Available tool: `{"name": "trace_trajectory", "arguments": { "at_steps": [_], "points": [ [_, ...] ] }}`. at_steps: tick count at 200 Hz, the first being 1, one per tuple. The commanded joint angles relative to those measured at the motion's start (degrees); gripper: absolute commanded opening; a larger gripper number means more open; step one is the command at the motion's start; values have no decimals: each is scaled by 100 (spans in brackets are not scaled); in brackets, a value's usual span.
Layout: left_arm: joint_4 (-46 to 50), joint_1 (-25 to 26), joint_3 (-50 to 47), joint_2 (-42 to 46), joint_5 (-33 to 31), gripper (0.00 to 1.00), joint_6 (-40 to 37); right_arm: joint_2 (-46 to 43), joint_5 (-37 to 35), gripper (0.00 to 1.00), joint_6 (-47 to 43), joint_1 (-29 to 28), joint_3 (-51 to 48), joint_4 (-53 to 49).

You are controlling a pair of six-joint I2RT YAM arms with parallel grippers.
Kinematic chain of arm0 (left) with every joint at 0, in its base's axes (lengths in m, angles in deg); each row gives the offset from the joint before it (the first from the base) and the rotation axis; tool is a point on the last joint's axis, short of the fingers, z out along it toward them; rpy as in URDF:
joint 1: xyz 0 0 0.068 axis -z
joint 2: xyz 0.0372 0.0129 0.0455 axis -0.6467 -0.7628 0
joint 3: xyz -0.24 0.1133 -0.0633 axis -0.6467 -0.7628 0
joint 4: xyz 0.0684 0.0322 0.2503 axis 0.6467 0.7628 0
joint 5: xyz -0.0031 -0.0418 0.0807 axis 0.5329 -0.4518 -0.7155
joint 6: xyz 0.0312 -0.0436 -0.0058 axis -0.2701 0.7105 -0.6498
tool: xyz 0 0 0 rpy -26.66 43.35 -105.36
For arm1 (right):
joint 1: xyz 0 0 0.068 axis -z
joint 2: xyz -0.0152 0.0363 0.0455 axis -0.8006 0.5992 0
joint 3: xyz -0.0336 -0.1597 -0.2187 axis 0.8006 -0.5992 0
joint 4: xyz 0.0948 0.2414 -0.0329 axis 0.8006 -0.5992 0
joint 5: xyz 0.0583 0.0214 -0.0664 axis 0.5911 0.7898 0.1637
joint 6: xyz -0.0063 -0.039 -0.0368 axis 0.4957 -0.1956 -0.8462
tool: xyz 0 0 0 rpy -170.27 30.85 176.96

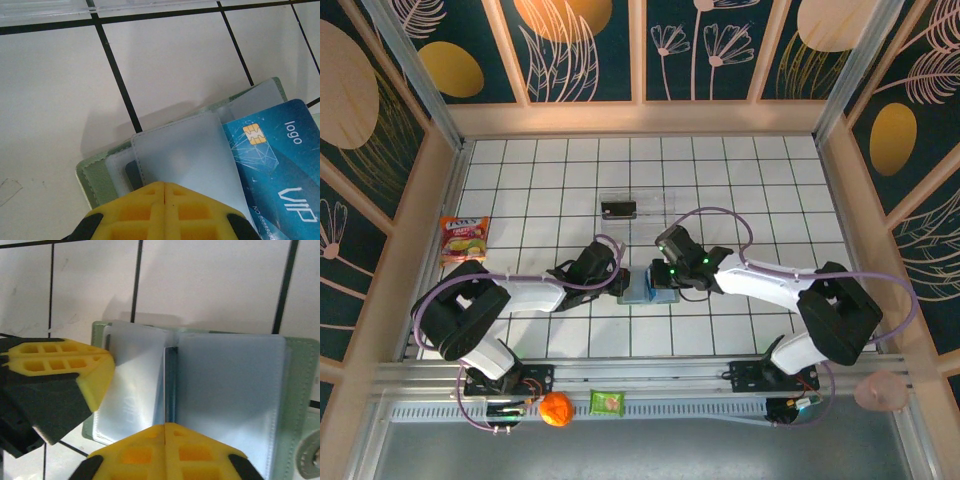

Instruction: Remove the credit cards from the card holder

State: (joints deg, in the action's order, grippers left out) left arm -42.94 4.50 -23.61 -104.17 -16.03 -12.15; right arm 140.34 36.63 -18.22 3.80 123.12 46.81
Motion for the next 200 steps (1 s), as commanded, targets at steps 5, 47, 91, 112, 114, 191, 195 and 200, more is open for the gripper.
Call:
{"name": "trace_trajectory", "arguments": {
  "at_steps": [5,47,91,112,114,191,195,200],
  "points": [
    [466,12,11,-128,46,0,-92,118,285,15,57,61,-62,234],
    [423,9,18,-162,63,0,-83,130,282,20,75,136,-156,244],
    [442,11,11,-121,63,0,-72,215,203,9,-50,232,-122,87],
    [471,11,46,-119,65,0,-89,71,146,0,-135,245,-139,66],
    [473,12,46,-119,64,0,-95,49,137,0,-146,247,-139,72],
    [667,7,311,78,54,0,-173,-1318,-210,0,-1231,499,-393,218],
    [679,9,338,122,59,0,-159,-1358,-252,0,-1306,521,-380,246],
    [711,12,364,198,55,4,-146,-1397,-313,0,-1406,538,-362,278]
  ]
}}
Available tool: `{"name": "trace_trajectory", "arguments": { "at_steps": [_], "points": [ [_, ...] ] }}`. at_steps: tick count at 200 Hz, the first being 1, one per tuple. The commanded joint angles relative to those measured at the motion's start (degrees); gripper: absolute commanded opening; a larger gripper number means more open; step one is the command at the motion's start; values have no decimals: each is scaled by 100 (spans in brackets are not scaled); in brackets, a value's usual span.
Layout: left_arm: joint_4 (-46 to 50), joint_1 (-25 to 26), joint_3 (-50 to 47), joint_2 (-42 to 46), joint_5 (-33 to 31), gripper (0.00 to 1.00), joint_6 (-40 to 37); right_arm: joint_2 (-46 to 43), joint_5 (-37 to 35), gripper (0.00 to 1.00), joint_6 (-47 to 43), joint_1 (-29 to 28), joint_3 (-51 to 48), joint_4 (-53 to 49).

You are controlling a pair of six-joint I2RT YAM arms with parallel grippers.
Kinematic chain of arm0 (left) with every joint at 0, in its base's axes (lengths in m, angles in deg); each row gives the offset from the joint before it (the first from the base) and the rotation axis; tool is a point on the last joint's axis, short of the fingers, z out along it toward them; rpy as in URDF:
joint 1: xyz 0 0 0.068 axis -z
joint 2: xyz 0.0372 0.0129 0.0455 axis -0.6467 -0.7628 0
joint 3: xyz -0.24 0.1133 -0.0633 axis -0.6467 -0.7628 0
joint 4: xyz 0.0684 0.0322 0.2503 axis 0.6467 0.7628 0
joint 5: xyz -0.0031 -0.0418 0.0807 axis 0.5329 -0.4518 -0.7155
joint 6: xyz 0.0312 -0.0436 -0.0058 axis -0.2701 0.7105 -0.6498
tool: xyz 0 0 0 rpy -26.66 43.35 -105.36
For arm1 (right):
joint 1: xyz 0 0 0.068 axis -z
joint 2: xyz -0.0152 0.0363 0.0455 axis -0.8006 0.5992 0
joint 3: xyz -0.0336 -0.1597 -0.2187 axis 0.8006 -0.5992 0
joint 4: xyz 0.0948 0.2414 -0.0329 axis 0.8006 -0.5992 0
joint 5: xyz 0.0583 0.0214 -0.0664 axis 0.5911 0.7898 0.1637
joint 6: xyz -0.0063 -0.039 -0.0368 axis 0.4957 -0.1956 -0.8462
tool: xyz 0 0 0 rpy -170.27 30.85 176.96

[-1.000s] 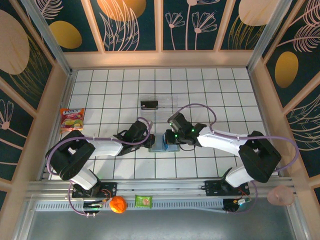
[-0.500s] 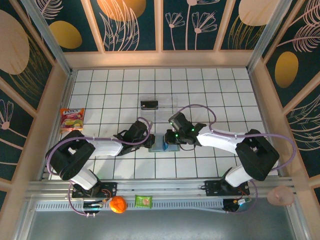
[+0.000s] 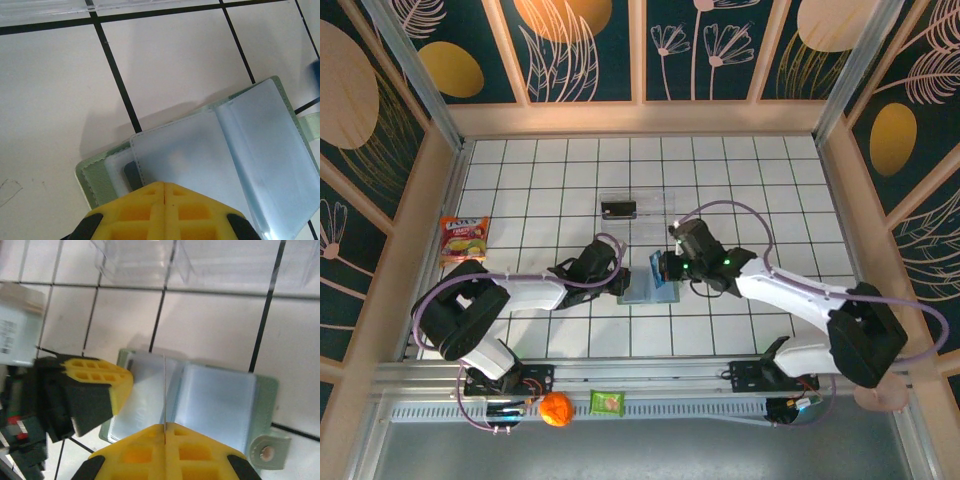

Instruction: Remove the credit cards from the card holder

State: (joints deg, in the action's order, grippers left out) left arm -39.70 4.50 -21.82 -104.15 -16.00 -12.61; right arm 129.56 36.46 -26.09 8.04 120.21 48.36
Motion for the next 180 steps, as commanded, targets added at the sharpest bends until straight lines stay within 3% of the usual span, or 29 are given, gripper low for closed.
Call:
{"name": "trace_trajectory", "arguments": {
  "at_steps": [1,24,70,78,99,129,180],
  "points": [
    [390,12,193,213,52,5,-99,-326,-301,0,-638,117,-70,131],
    [581,12,360,694,-36,31,5,-339,-553,0,-1169,185,103,392],
    [1281,-85,486,1969,-654,57,19,157,-709,0,-2469,405,586,1016],
    [1343,-192,423,2141,-636,60,59,238,-675,0,-2718,474,707,1071],
    [1404,-539,206,2517,-368,65,204,437,227,0,-3295,723,1033,1098],
    [1439,-854,72,2945,65,75,280,983,1239,0,-4164,810,1739,464],
    [1562,-1448,-24,3290,773,81,504,1993,1460,0,-5291,604,3000,-719]
  ]
}}
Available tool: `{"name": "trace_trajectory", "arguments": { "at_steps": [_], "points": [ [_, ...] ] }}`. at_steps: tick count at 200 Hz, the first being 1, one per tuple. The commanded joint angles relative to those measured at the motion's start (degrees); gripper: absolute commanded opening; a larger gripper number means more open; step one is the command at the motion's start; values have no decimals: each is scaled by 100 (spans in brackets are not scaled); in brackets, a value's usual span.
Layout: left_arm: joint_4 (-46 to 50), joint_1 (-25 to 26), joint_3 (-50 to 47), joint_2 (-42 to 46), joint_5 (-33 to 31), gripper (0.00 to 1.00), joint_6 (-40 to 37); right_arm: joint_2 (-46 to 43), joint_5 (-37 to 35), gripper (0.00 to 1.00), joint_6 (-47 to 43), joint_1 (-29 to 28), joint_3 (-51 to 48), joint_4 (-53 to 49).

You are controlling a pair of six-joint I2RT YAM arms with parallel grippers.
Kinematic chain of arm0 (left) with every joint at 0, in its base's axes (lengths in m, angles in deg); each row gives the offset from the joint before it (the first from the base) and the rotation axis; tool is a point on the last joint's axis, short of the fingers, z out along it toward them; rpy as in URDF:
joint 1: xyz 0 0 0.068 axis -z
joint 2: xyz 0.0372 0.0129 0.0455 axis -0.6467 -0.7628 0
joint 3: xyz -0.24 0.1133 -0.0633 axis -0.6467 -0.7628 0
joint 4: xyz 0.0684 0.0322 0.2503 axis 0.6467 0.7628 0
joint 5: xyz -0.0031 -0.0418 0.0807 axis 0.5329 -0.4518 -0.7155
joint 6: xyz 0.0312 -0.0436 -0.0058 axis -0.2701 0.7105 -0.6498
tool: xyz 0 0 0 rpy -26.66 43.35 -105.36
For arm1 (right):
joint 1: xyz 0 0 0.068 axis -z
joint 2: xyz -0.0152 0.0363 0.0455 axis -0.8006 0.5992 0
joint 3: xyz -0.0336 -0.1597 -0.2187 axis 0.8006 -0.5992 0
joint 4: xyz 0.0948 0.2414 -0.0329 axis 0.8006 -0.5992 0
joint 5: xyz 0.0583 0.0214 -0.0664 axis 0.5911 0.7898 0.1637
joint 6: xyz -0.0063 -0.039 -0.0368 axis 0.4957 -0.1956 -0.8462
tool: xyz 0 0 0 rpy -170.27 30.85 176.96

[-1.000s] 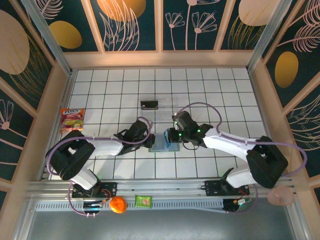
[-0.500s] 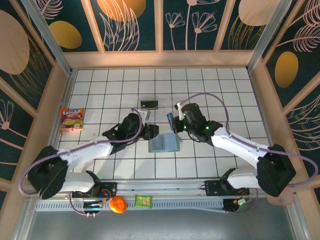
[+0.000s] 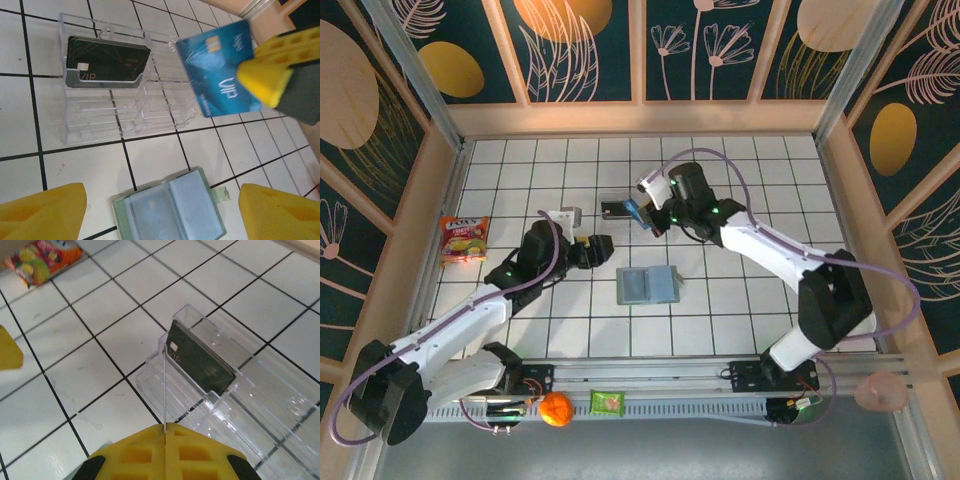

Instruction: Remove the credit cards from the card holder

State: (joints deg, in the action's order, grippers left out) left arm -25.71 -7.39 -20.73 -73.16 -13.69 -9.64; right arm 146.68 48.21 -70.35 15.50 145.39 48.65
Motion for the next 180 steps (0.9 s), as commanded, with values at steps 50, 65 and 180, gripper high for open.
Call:
{"name": "trace_trajectory", "arguments": {
  "at_steps": [50,65,180],
  "points": [
    [41,-750,-279,183,1293,81,488,863,292,0,-1490,-150,1198,-1132],
    [47,-816,-248,148,1395,81,467,1043,189,0,-1644,-157,1408,-1193],
    [169,-896,-260,-138,1695,81,401,2080,-305,0,-2885,597,3117,-2810]
  ]
}}
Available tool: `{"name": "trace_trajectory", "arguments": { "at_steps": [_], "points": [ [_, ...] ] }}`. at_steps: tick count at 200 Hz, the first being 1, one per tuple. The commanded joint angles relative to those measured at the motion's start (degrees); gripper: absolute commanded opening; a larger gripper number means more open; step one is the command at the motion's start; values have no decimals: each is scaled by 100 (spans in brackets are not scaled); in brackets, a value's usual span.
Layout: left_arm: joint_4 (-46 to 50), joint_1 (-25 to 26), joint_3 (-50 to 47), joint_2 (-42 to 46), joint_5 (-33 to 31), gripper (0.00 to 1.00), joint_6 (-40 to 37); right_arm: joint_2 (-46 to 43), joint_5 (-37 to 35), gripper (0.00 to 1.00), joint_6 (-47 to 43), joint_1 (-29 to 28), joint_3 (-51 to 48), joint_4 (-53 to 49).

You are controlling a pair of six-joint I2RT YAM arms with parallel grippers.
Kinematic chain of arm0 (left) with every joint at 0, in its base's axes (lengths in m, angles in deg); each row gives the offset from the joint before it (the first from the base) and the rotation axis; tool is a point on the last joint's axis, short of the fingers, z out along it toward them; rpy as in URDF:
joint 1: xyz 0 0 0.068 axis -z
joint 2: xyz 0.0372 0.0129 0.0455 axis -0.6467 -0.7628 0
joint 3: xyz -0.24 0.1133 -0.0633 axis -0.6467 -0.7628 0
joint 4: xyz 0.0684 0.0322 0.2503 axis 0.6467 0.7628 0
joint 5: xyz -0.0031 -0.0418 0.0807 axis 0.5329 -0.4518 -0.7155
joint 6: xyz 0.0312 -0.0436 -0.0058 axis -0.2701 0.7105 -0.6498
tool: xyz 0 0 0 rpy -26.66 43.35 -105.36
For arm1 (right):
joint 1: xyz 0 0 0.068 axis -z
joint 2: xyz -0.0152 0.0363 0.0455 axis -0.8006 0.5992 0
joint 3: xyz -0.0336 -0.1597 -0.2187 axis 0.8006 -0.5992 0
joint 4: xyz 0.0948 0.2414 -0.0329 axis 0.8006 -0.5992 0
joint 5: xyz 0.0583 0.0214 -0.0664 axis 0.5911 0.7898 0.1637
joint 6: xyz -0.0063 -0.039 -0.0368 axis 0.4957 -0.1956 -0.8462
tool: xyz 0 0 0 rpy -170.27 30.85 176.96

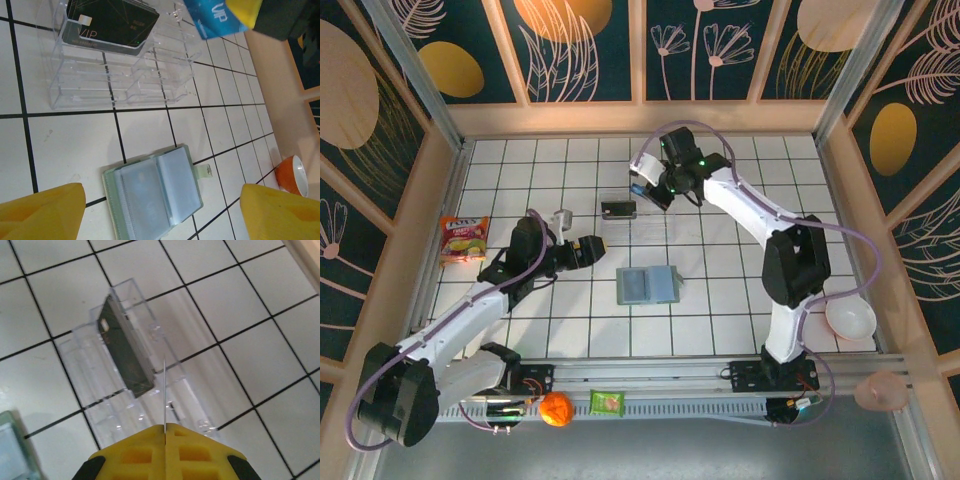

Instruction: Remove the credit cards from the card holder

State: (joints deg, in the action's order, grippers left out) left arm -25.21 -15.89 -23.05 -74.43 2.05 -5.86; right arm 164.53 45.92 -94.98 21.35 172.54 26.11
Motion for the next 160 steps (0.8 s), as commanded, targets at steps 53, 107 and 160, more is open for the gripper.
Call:
{"name": "trace_trajectory", "arguments": {
  "at_steps": [53,107,160],
  "points": [
    [368,-87,69,-113,33,80,20,470,67,0,-904,261,737,-753],
    [278,-102,75,-350,-49,80,154,251,143,0,-1302,374,291,-637],
    [255,-102,131,-539,-118,79,182,153,420,0,-1507,494,174,-691]
  ]
}}
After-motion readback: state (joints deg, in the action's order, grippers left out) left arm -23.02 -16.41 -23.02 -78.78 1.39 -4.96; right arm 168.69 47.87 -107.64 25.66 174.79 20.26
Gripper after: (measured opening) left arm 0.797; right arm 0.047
